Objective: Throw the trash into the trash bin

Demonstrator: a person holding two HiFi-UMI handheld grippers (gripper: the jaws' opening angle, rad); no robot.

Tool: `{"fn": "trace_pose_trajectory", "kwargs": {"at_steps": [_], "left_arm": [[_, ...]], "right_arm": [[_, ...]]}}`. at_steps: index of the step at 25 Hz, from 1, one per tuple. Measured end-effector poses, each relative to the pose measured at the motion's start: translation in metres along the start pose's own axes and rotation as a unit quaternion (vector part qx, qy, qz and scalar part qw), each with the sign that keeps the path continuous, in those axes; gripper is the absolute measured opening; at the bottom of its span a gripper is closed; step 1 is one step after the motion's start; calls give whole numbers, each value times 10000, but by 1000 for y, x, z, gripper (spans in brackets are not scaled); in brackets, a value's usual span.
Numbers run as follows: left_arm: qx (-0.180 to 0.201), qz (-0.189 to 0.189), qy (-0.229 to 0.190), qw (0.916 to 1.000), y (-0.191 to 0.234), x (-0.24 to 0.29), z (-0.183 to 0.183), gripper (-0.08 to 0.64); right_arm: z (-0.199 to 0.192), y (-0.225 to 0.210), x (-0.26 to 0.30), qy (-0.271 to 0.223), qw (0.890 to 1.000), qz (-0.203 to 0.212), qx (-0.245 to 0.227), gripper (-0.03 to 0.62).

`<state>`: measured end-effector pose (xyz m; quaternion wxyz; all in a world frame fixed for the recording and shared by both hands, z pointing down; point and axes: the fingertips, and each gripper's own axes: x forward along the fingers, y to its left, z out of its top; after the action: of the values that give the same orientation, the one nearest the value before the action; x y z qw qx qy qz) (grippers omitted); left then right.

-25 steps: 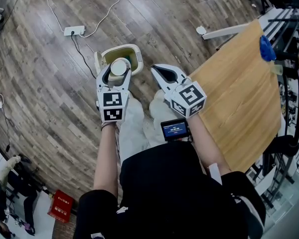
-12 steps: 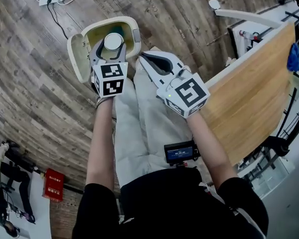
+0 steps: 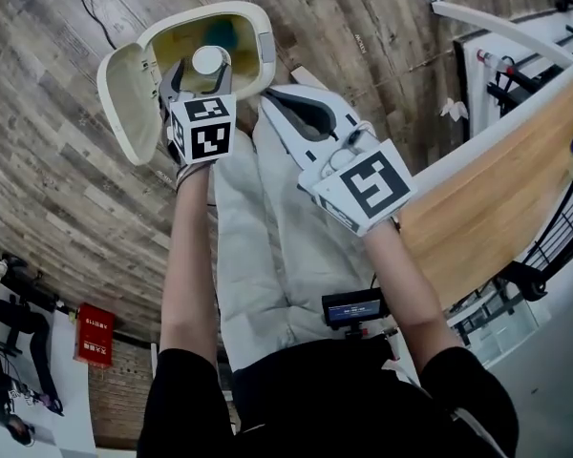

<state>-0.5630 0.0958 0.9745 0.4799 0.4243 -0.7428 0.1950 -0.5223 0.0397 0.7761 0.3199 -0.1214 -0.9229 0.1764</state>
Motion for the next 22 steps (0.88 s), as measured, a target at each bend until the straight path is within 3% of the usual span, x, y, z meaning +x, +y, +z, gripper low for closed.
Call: {"fn": "trace_pose_trajectory", "kwargs": {"at_steps": [1,8,9,12,13,17,22], "left_arm": [[12,15,48,10000,0,1,-3,337],[-65,-170,-185,9997,-16,-11,-15,333],[-82,-199,-189,9996,-15,-19,-11,299],[-91,-89,-330,9994,-7,-51,13,44],[-91,-134,-435,9989,-6,-65,25,8],[-242,-608,-906,9937,-26,-144,63,8],[-4,-686,-1625,9843,-35,-256,100,8]], "right_arm": [[0,0,-1,-2,10000,-14,26,-2],[-22,13,-15,-165,9997,-29,-158,-2],[-16,16,-17,-148,9998,-29,-159,-3],[15,20,-24,-114,9998,43,-148,-2],[28,22,-28,-146,9997,50,-183,-2],[71,48,-62,-296,9987,-70,-411,-2],[128,82,-110,-742,9941,-246,-755,-3]]}}
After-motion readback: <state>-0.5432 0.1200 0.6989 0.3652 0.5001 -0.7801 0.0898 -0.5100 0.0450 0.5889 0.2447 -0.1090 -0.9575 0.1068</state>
